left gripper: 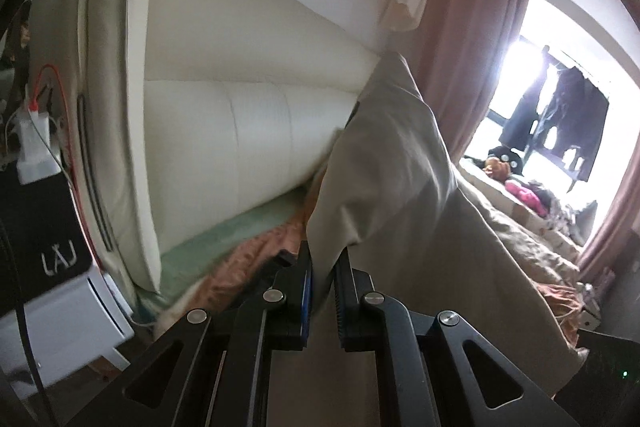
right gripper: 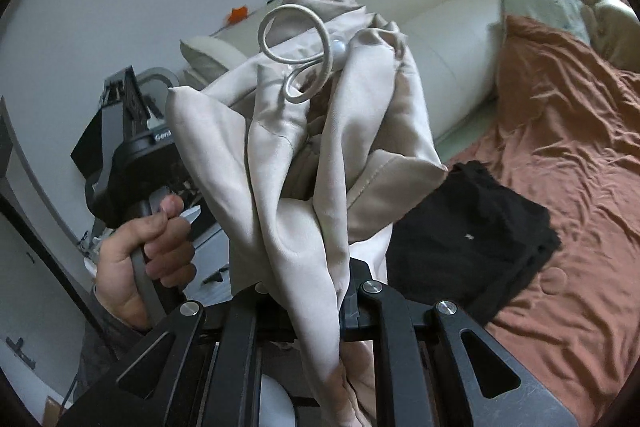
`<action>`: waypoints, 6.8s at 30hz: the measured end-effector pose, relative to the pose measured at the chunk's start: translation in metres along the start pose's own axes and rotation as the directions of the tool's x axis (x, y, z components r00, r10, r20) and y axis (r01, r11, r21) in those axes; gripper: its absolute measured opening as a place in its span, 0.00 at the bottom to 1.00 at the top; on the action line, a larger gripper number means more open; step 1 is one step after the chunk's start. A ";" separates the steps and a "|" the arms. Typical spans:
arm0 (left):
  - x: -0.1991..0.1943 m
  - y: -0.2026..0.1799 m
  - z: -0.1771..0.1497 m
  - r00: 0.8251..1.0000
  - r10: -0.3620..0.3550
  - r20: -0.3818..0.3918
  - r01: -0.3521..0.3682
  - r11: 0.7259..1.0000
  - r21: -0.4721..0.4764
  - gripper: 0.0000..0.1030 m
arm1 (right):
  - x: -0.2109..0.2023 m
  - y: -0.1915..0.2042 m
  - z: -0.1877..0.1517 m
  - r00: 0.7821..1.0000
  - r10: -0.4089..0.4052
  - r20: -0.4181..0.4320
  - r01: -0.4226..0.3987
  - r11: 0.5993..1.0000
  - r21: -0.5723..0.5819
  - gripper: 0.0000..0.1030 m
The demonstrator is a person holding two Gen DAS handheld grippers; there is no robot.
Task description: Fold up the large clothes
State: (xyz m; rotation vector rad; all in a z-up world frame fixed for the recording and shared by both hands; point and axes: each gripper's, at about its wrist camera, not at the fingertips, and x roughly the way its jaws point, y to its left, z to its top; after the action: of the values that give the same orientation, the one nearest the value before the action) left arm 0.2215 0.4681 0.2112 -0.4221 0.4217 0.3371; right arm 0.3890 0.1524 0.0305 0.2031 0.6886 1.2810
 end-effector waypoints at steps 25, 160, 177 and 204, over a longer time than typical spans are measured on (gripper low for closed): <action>0.228 0.044 -0.025 0.960 0.157 -0.233 -0.155 0.988 0.029 0.10 | 0.144 -0.197 0.024 0.994 0.007 -0.112 0.025 0.959 0.281 0.09; -0.210 -0.180 -0.391 0.967 -0.254 0.037 0.223 0.904 0.365 1.00 | -0.349 0.104 -0.358 0.552 -0.783 0.287 0.782 0.605 0.146 1.00; -0.219 -0.170 -0.382 0.967 -0.249 0.058 0.212 0.905 0.369 1.00 | -0.350 0.112 -0.357 0.552 -0.783 0.288 0.783 0.605 0.144 1.00; -0.227 -0.165 -0.377 0.967 -0.241 0.087 0.194 0.910 0.366 1.00 | -0.352 0.114 -0.361 0.541 -0.787 0.297 0.785 0.599 0.156 1.00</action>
State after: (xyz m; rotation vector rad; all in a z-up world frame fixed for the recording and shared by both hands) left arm -0.0293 0.1020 0.0556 -0.0886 0.2954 0.0651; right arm 0.0467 -0.2221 -0.0693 0.0844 0.3884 0.3320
